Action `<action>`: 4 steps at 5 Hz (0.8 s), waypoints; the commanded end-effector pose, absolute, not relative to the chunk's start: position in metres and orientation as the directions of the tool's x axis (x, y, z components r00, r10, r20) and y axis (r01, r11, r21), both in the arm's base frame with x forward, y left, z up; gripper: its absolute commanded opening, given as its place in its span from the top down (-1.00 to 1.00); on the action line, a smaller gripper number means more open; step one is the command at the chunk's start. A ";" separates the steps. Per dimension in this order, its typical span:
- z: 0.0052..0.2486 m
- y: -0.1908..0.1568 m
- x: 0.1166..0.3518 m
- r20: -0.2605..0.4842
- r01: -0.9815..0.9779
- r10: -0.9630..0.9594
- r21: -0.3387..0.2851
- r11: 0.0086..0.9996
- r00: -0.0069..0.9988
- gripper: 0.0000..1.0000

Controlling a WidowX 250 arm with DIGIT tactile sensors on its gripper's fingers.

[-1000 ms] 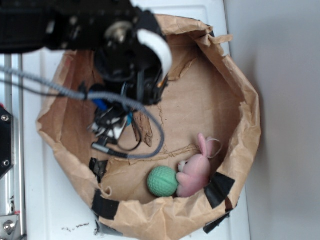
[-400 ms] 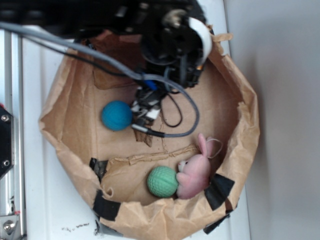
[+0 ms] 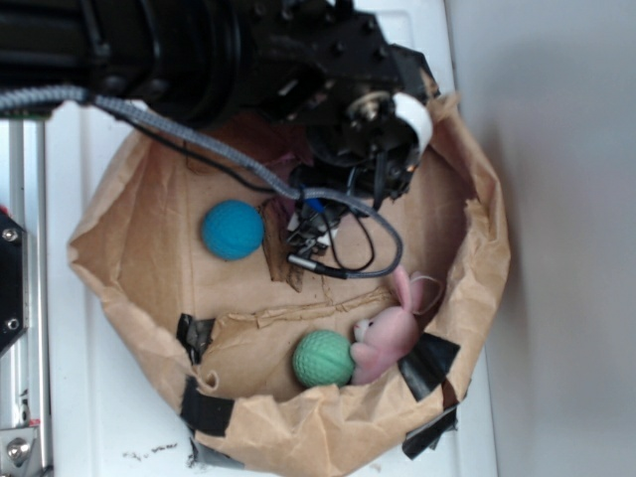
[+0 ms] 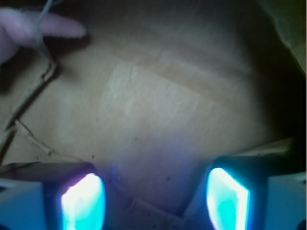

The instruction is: Grab the wood chip.

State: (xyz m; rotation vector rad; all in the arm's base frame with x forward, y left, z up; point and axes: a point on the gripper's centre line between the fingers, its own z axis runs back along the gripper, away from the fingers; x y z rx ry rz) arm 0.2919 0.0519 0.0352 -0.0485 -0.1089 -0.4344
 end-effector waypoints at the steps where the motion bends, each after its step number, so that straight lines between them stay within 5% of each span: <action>1: 0.060 0.044 0.284 0.185 0.424 -0.424 0.046 0.905 0.886 1.00; 2: 0.072 0.044 0.277 0.211 0.428 -0.426 0.038 0.903 0.880 -1.00; 4: 0.096 0.031 0.255 0.265 0.462 -0.448 0.014 0.887 0.854 -1.00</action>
